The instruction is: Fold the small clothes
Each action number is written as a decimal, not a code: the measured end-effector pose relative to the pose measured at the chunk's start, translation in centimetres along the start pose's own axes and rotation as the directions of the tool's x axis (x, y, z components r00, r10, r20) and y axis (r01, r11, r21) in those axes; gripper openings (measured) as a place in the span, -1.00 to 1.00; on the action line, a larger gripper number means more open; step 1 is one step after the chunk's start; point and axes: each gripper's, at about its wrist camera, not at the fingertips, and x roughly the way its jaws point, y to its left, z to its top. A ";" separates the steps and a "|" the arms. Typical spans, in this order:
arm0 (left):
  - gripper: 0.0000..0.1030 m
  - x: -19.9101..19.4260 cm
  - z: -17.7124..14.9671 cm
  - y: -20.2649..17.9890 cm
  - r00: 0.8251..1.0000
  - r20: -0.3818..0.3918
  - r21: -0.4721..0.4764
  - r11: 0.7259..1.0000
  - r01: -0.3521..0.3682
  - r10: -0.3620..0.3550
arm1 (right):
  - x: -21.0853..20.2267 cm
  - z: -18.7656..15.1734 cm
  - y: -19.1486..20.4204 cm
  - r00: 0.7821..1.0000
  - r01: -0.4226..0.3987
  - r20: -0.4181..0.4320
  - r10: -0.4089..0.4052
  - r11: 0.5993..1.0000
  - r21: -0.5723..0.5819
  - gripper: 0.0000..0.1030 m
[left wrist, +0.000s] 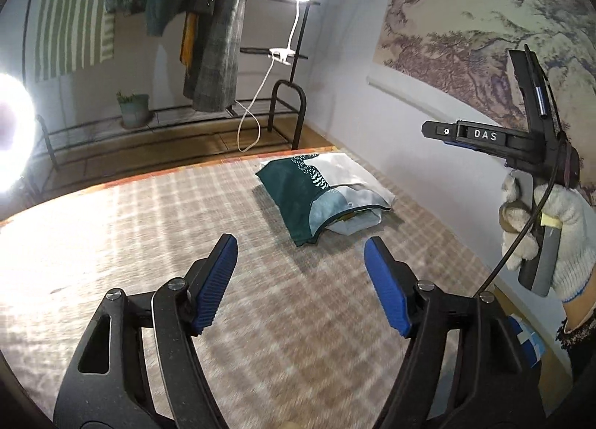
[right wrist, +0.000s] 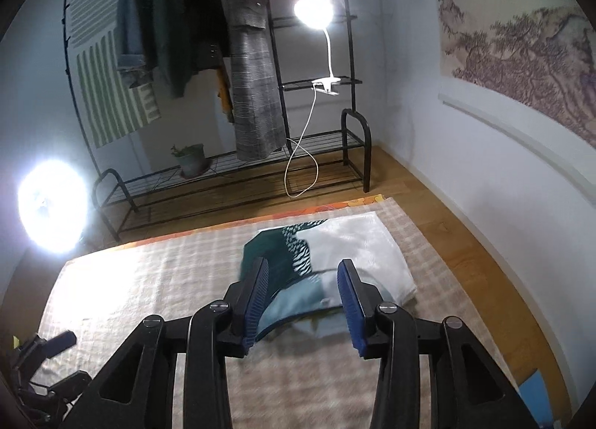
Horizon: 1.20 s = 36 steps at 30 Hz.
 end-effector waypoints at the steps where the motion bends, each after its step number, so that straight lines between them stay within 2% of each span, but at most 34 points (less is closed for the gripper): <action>1: 0.47 -0.8 -0.3 0.0 1.000 0.005 0.007 1.000 -0.004 0.004 | -0.9 -0.5 0.6 1.000 0.007 0.009 -0.007 1.000 0.000 0.07; 2: 0.50 -1.7 -0.7 0.0 1.000 0.009 0.018 1.000 -0.008 0.008 | -1.9 -1.0 1.2 1.000 0.011 0.023 -0.011 1.000 0.004 0.32; 3: 0.52 -2.4 -1.1 -0.1 1.000 0.015 0.027 1.000 -0.014 0.014 | -2.9 -1.6 1.8 0.999 0.015 0.044 -0.015 1.000 0.008 0.40; 7: 0.56 -4.7 -2.7 -0.2 1.000 0.021 0.054 0.998 -0.014 0.013 | -5.8 -4.0 4.1 0.996 0.033 0.079 -0.033 0.999 0.005 0.41; 9: 0.59 -5.4 -3.5 -0.3 1.000 0.018 0.063 0.998 -0.011 0.010 | -6.7 -5.0 4.7 0.996 0.033 0.084 -0.035 0.999 0.025 0.61; 13: 0.59 -6.3 -4.7 -0.8 1.000 0.022 0.082 0.997 -0.012 0.010 | -8.0 -7.3 5.5 0.993 0.045 0.106 -0.051 0.998 0.051 0.70; 15: 0.59 -6.4 -5.2 -1.1 1.000 0.025 0.094 0.995 -0.018 0.016 | -8.3 -8.2 5.7 0.990 0.069 0.121 -0.076 0.996 0.058 0.83; 17: 0.60 -6.5 -5.5 -1.4 0.999 0.029 0.105 0.994 -0.026 0.023 | -8.5 -9.2 5.8 0.988 0.071 0.130 -0.081 0.994 0.081 0.84; 22: 0.76 -6.6 -6.1 -1.4 0.998 0.040 0.101 0.993 -0.054 0.051 | -8.3 -10.3 6.0 0.987 0.088 0.124 -0.098 0.993 0.083 0.84; 24: 0.77 -6.6 -6.4 -1.6 0.997 0.040 0.110 0.991 -0.070 0.066 | -8.3 -10.4 6.1 0.988 0.081 0.123 -0.092 0.993 0.085 0.99; 28: 0.80 -6.8 -6.8 -1.7 0.996 0.031 0.113 0.990 -0.082 0.079 | -8.9 -10.4 6.6 0.982 0.108 0.145 -0.119 0.991 0.078 0.99; 36: 0.97 -7.8 -6.7 -2.6 0.992 0.055 0.143 0.983 -0.116 0.109 | -10.2 -10.3 7.3 0.975 0.099 0.188 -0.117 0.990 0.100 0.99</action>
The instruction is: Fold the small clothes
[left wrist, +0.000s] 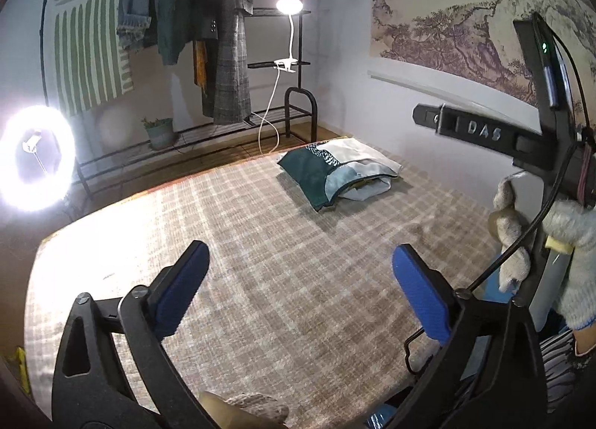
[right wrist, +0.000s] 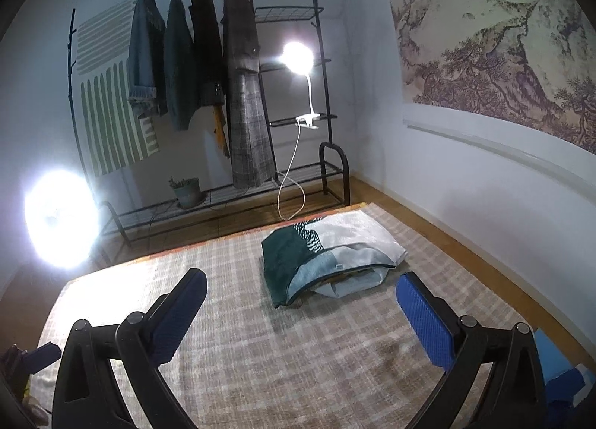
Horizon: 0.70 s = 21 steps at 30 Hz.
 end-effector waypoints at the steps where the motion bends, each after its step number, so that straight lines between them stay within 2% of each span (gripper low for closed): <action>1: 0.98 -0.1 0.1 -0.1 1.000 0.007 -0.003 1.000 0.004 -0.004 | 0.0 -0.1 0.0 1.000 0.005 0.006 -0.005 1.000 0.002 0.99; 7: 0.99 -0.2 -0.1 0.0 0.999 0.029 -0.020 1.000 0.021 -0.020 | 0.8 -0.9 -0.5 1.000 0.009 -0.009 -0.008 0.999 0.045 0.99; 11: 0.99 -0.1 -0.1 0.0 1.000 0.017 -0.028 1.000 0.014 -0.014 | 0.7 -1.0 -0.5 0.999 0.043 0.014 -0.043 0.999 0.021 0.99; 21: 1.00 0.7 -0.3 -0.2 1.000 0.019 -0.003 1.000 -0.014 0.014 | 1.8 -1.6 -0.3 0.999 0.049 0.002 -0.049 0.999 -0.010 0.99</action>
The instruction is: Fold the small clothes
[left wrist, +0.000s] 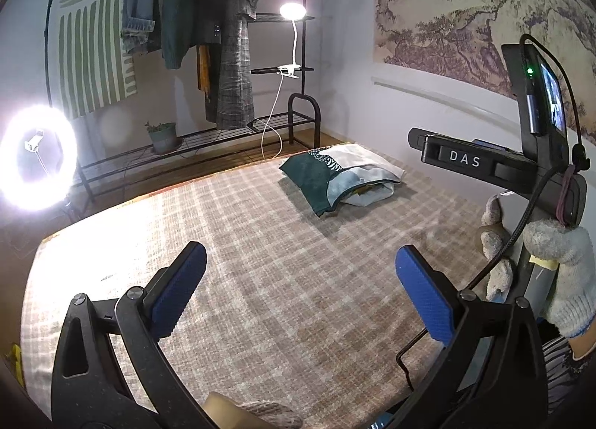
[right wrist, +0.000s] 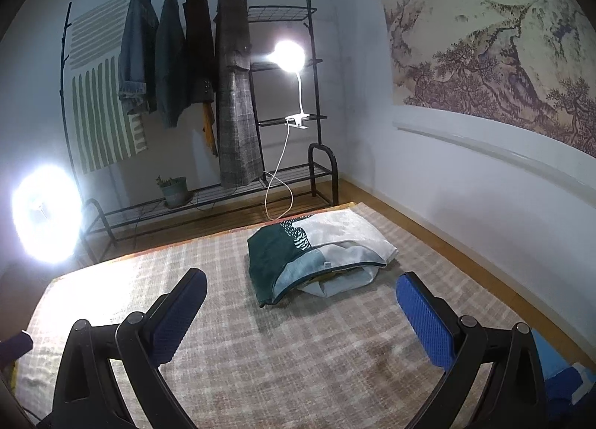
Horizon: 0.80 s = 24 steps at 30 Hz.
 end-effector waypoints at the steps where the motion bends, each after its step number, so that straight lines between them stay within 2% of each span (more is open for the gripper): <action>1: 1.00 0.1 0.0 0.0 1.000 -0.001 0.002 1.000 -0.001 0.001 | 0.1 0.0 0.0 1.000 0.000 -0.004 0.000 1.000 0.002 0.99; 24: 1.00 -0.5 -0.2 -0.8 0.999 0.046 0.027 0.999 -0.019 0.017 | 1.2 -0.3 0.4 0.999 -0.027 -0.028 0.027 1.000 0.015 0.99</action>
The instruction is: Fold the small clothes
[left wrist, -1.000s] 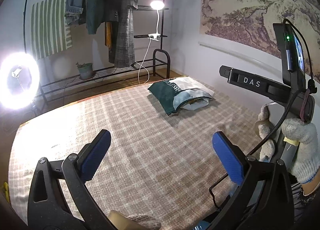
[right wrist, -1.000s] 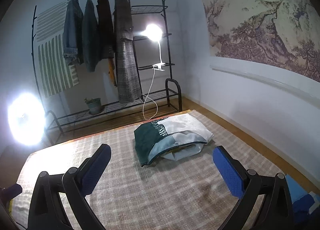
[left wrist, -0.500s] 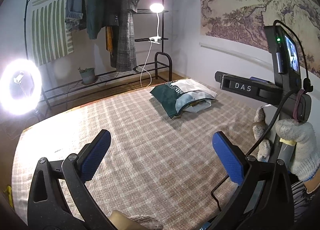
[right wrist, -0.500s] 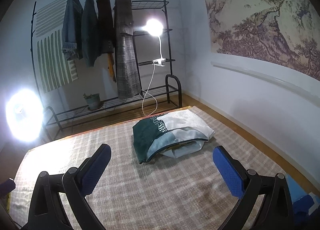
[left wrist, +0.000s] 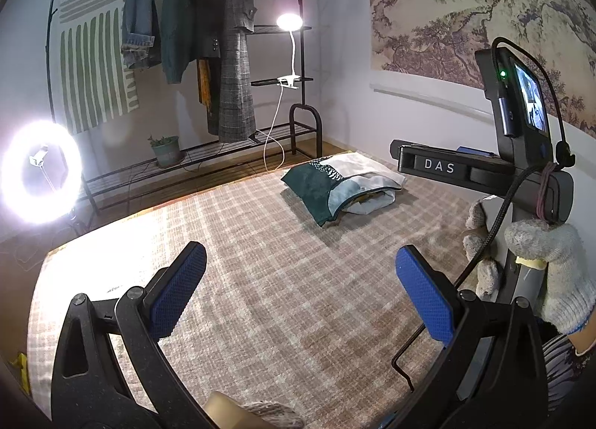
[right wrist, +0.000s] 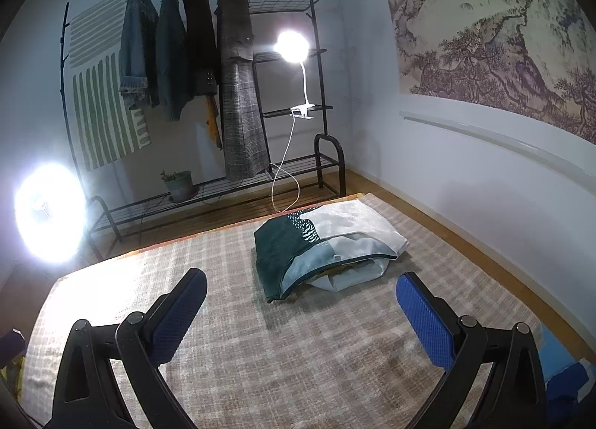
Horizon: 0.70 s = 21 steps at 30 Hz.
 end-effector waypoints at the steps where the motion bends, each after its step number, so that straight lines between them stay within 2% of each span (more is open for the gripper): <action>1: 1.00 0.0 0.0 0.0 1.000 0.000 0.002 1.000 0.000 0.000 | 0.0 0.0 0.0 1.000 0.000 0.000 0.000 1.000 -0.001 0.99; 21: 1.00 0.0 0.0 0.1 1.000 0.000 0.003 1.000 0.000 0.000 | 0.2 -0.2 0.0 1.000 -0.007 -0.011 0.008 1.000 0.018 0.99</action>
